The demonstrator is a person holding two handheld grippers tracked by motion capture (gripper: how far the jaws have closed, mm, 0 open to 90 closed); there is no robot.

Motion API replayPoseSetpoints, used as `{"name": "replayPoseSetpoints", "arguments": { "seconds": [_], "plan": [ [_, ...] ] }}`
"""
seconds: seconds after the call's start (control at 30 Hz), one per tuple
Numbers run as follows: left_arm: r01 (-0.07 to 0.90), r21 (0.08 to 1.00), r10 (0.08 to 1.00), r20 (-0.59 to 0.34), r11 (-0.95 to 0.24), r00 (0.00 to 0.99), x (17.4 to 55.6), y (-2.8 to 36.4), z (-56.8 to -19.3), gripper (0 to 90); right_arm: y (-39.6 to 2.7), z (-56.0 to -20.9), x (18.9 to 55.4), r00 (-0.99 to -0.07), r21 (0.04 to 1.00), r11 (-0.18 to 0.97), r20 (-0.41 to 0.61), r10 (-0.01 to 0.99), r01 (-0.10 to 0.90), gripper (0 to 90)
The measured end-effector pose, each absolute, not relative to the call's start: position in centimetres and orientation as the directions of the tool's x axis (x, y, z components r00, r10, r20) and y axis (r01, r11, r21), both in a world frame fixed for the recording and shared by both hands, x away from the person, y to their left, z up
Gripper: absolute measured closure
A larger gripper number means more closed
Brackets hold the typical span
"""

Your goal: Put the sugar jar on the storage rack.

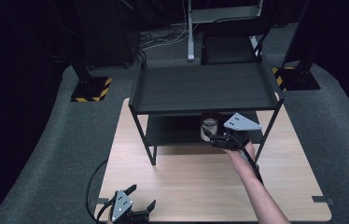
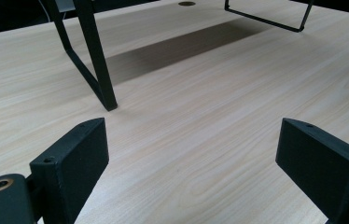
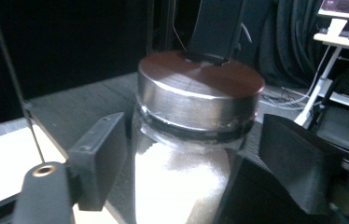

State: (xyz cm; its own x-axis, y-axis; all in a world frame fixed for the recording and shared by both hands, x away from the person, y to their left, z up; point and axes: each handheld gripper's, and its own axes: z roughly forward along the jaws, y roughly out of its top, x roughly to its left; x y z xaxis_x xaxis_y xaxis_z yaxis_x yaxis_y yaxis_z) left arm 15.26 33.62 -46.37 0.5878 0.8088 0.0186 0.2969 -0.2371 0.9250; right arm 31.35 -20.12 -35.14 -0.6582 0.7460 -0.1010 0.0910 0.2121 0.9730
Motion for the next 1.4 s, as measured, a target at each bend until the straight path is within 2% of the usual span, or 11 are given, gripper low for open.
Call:
{"name": "replayPoseSetpoints", "arguments": {
  "seconds": [0.23, 0.57, 0.93, 1.4],
  "plan": [
    [0.295, 0.925, 0.808, 0.022, -0.241, 0.589, 15.3, 33.6, -46.4, 9.3, -23.0, -36.8, 29.6, -0.7, 0.973, 0.22, -0.111, 0.705, 0.067, 15.6],
    [0.301, 0.922, 0.809, 0.023, -0.245, 0.588, 15.3, 33.3, -46.4, 9.3, -29.0, -42.9, 24.8, -0.743, 0.97, 0.228, -0.095, 0.663, 0.079, 10.8],
    [0.301, 0.919, 0.806, 0.029, -0.253, 0.591, 15.3, 33.1, -46.3, 9.4, -33.2, -47.9, 19.6, -0.74, 0.941, 0.299, -0.088, 0.667, 0.157, 8.8],
    [0.305, 0.916, 0.803, 0.029, -0.259, 0.595, 15.5, 33.0, -46.3, 9.4, -34.1, -48.5, 18.6, -0.708, 0.933, 0.3, -0.075, 0.702, 0.198, 7.8]
  ]
}}
